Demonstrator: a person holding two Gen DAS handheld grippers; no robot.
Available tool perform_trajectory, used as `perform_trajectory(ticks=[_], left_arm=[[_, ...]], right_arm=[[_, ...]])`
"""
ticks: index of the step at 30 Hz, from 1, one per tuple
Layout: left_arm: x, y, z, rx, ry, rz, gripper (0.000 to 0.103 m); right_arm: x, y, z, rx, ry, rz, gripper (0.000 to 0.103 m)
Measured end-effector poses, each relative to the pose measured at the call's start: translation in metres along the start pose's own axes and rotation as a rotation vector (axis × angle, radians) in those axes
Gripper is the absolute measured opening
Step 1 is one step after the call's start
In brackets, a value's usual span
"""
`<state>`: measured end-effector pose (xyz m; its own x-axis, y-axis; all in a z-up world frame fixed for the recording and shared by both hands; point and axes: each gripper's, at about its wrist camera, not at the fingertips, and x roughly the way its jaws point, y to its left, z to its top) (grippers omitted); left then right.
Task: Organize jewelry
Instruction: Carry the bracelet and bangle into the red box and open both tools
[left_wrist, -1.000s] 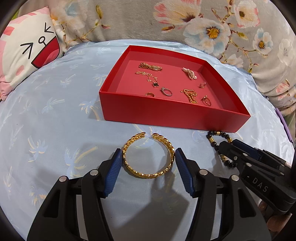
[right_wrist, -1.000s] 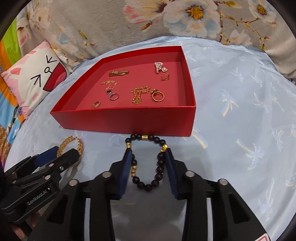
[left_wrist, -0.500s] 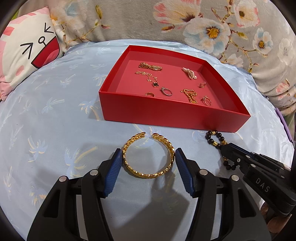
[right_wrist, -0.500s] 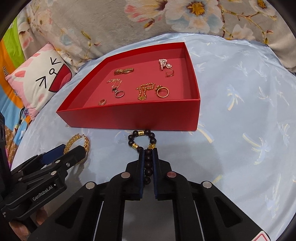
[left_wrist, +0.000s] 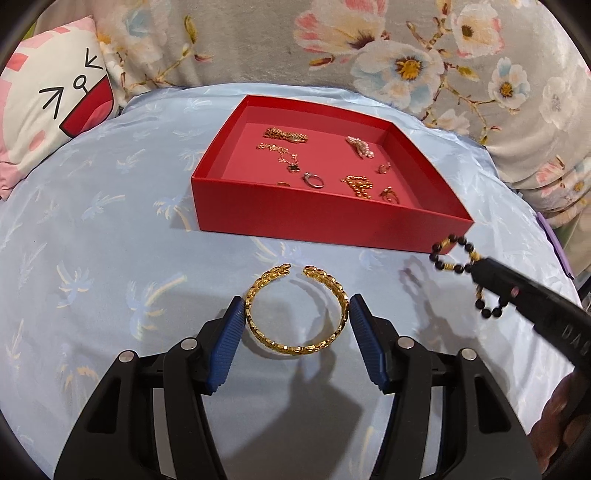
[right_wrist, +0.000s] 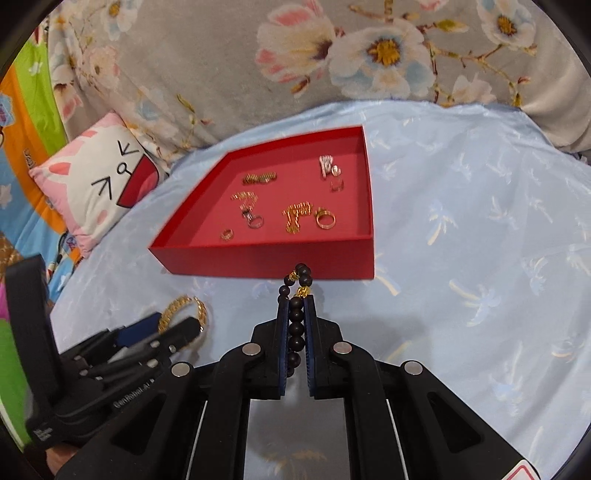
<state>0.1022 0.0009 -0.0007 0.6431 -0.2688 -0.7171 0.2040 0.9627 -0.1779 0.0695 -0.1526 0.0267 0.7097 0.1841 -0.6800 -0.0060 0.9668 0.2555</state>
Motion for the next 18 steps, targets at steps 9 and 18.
perform_trajectory(ticks=[9,18], left_arm=[[-0.042,-0.004,0.042,0.018,-0.103,-0.054,0.056],[-0.011,0.009,0.123,0.030,-0.128,-0.053,0.056]], right_arm=[[-0.035,0.001,0.043,-0.014,-0.094,0.056,0.007],[0.016,0.003,0.110,-0.022,-0.086,0.065,0.007]])
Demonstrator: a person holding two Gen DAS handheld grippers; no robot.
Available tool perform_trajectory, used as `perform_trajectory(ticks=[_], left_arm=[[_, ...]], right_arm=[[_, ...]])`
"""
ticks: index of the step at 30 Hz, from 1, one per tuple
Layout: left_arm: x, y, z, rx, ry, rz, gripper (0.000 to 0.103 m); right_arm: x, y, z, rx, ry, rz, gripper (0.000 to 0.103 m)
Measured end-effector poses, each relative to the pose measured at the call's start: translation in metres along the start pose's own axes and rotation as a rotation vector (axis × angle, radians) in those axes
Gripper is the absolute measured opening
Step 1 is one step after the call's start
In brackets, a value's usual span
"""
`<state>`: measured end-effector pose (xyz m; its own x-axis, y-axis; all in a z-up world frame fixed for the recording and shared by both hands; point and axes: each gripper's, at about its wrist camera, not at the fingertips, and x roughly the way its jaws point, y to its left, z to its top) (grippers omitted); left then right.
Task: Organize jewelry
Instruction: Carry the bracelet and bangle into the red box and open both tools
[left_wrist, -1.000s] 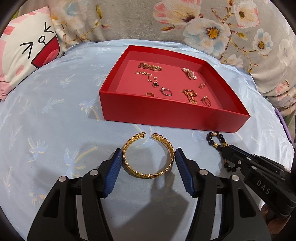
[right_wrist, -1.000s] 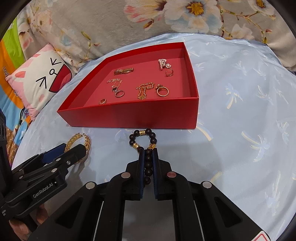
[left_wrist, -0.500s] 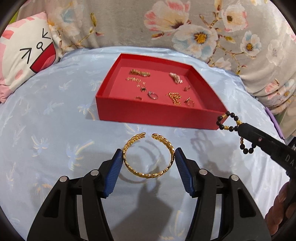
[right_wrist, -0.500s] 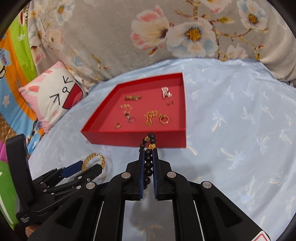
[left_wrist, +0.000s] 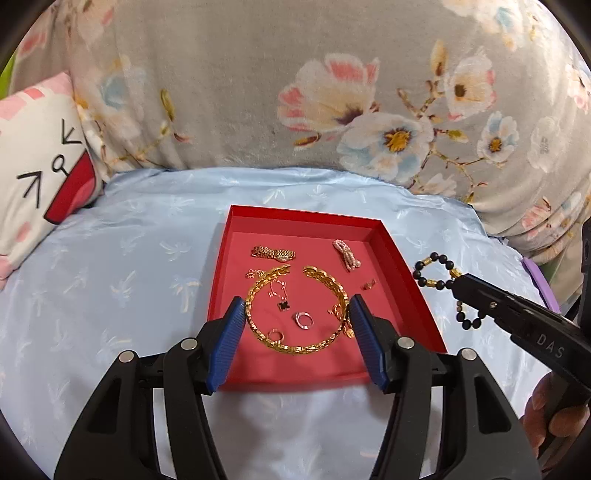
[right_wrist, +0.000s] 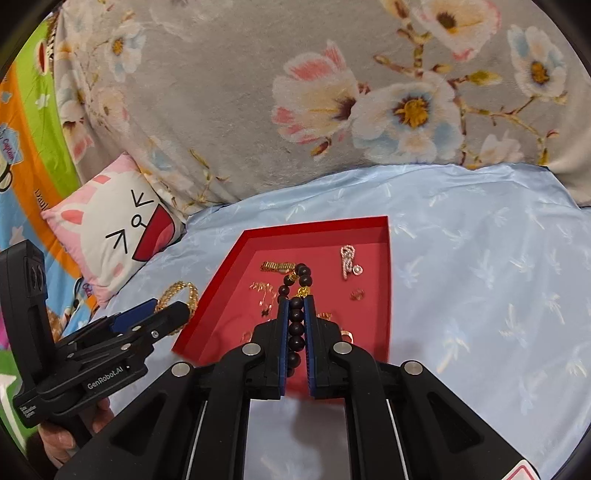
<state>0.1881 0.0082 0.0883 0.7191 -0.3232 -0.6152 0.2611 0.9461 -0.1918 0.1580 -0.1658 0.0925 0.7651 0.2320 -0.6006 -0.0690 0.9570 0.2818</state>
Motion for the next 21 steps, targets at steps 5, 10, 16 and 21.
perform_trajectory(ticks=[5,10,16,21], left_arm=[[0.041,0.010,0.013,-0.021,0.051,-0.007,0.056],[0.074,0.011,0.015,0.003,0.092,0.013,0.056],[0.097,0.017,0.008,0.007,0.134,0.035,0.056],[0.106,0.019,0.003,0.010,0.148,0.048,0.057]], right_arm=[[0.050,0.003,0.018,0.001,0.046,-0.009,0.007],[0.092,0.001,0.023,0.025,0.101,-0.003,0.007],[0.129,-0.008,0.021,0.065,0.170,-0.003,0.007],[0.141,-0.006,0.022,0.051,0.192,-0.018,0.008]])
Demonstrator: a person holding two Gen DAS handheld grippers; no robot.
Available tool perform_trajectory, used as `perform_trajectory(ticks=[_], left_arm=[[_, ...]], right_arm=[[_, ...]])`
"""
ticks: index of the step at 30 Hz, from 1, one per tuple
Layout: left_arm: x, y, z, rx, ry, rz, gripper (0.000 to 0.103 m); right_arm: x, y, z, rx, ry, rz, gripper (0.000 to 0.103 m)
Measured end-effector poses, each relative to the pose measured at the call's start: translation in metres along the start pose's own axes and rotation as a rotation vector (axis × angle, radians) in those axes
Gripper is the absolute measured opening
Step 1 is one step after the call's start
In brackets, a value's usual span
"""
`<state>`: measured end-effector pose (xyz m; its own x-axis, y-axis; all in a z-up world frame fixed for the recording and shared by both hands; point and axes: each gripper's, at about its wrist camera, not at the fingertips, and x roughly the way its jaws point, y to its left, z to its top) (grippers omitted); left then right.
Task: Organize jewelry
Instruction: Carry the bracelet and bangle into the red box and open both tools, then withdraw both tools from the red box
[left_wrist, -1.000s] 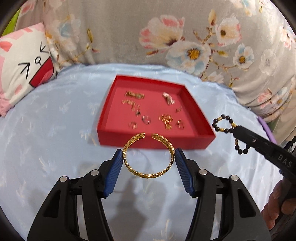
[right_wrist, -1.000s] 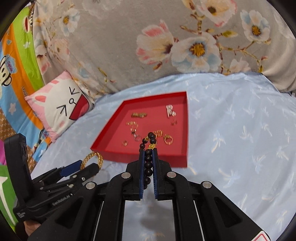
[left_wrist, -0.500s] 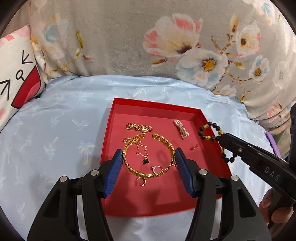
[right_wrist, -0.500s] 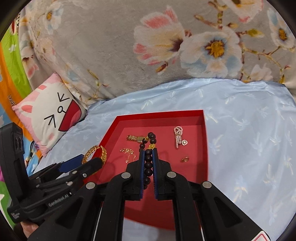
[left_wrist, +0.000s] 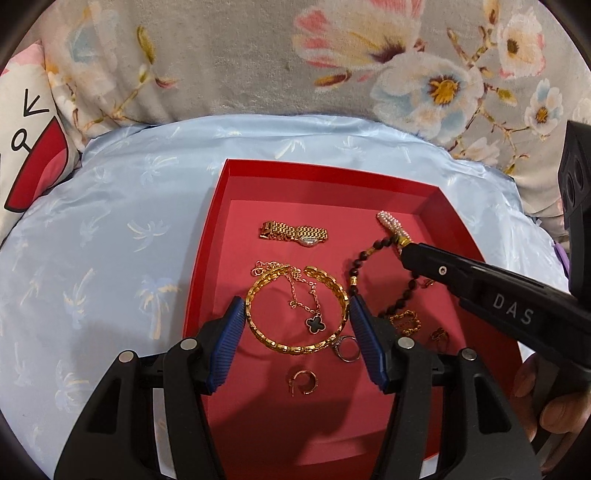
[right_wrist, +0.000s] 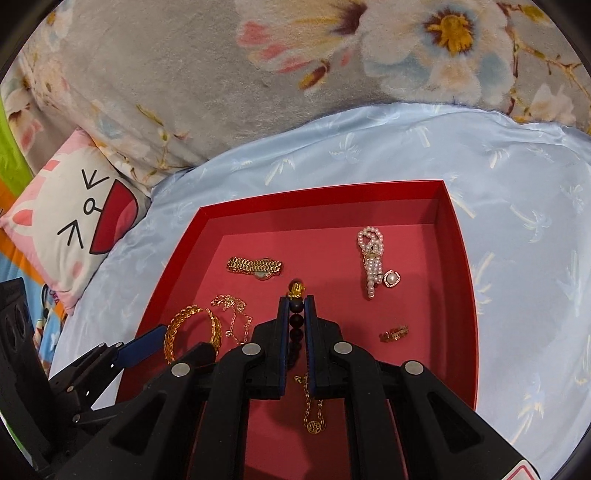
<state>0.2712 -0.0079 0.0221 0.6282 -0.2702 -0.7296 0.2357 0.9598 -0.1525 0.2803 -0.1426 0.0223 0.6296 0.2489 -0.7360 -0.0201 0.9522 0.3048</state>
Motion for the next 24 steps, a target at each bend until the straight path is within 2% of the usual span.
perform_trajectory(ticks=[5,8,14,19,24], left_arm=[[0.001,0.003,-0.001,-0.017,-0.007,0.003,0.057],[-0.002,0.003,0.001,-0.024,-0.035,0.009,0.067],[-0.020,0.011,0.007,-0.077,-0.080,-0.013,0.068],[-0.048,0.016,-0.002,-0.082,-0.130,-0.001,0.068],[-0.069,0.012,-0.023,-0.067,-0.149,0.025,0.068]], right_arm=[[-0.001,-0.001,0.001,-0.007,-0.020,-0.031,0.010],[-0.007,-0.004,0.002,-0.005,-0.042,-0.044,0.010],[-0.034,-0.009,-0.005,0.000,-0.095,-0.045,0.011],[-0.063,-0.002,-0.028,-0.039,-0.145,-0.065,0.025],[-0.082,0.007,-0.057,-0.073,-0.159,-0.085,0.031]])
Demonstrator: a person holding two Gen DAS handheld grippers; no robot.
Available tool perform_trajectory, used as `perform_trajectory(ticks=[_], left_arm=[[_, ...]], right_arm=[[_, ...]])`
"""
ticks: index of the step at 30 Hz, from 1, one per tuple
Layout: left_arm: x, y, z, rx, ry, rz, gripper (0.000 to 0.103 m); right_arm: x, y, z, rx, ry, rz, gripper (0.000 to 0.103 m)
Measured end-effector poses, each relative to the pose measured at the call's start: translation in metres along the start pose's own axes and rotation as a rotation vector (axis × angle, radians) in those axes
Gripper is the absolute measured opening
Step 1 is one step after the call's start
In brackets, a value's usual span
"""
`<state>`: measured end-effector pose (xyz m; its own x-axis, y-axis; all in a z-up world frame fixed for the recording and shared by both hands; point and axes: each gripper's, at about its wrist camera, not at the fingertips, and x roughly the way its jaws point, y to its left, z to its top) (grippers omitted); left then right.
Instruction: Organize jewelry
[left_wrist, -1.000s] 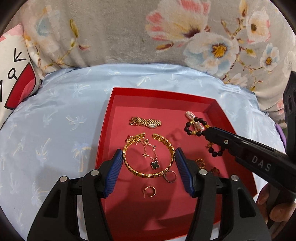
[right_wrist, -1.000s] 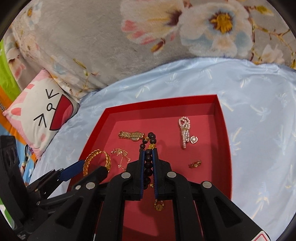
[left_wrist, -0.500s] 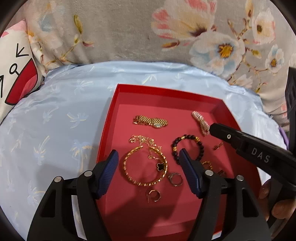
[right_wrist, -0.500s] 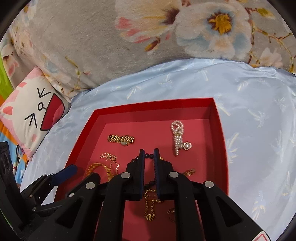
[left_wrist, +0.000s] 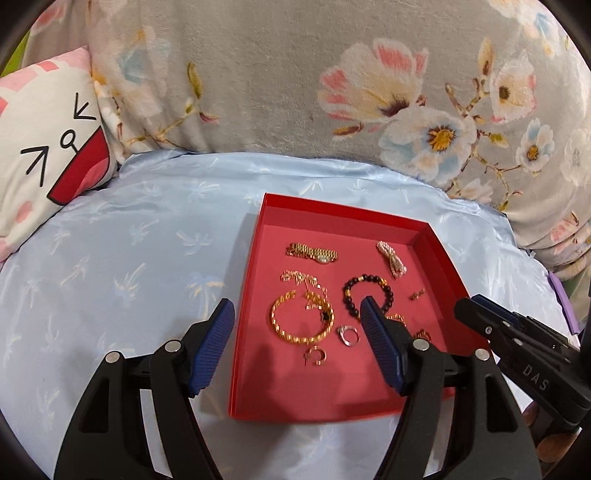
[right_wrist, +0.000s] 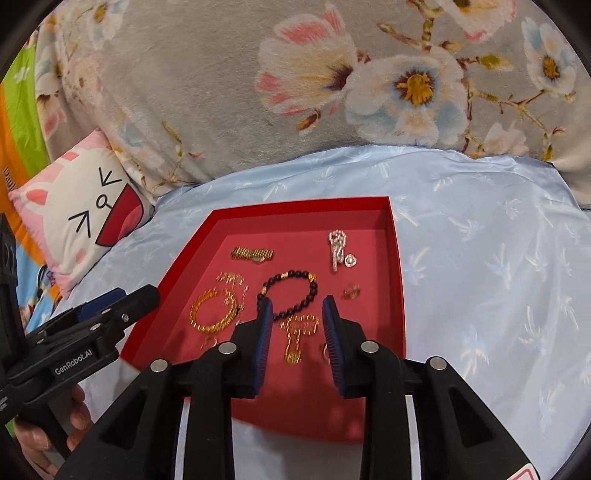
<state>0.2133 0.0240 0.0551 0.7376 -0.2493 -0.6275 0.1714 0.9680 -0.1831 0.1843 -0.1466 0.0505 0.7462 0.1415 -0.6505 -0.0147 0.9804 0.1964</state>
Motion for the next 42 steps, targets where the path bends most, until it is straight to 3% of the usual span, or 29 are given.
perform_trajectory(ticks=[9,19,27,33,35,42], left_arm=[[-0.019,-0.015,-0.034,0.030,-0.001,0.030,0.068],[-0.017,-0.032,-0.071,0.055,0.005,0.115,0.068],[-0.021,-0.032,-0.079,0.047,-0.023,0.165,0.068],[-0.023,-0.029,-0.078,0.026,-0.032,0.194,0.078],[-0.024,-0.030,-0.079,0.025,-0.039,0.214,0.087],[-0.023,-0.033,-0.079,0.039,-0.040,0.251,0.093]], right_arm=[[-0.025,0.007,-0.034,-0.003,0.012,0.002,0.031],[-0.031,0.012,-0.071,-0.010,0.028,-0.052,0.032],[-0.032,0.017,-0.087,-0.048,0.006,-0.125,0.050],[-0.032,0.004,-0.093,0.021,-0.001,-0.143,0.068],[-0.032,0.001,-0.093,0.041,-0.003,-0.139,0.069],[-0.033,-0.001,-0.092,0.057,-0.017,-0.171,0.071]])
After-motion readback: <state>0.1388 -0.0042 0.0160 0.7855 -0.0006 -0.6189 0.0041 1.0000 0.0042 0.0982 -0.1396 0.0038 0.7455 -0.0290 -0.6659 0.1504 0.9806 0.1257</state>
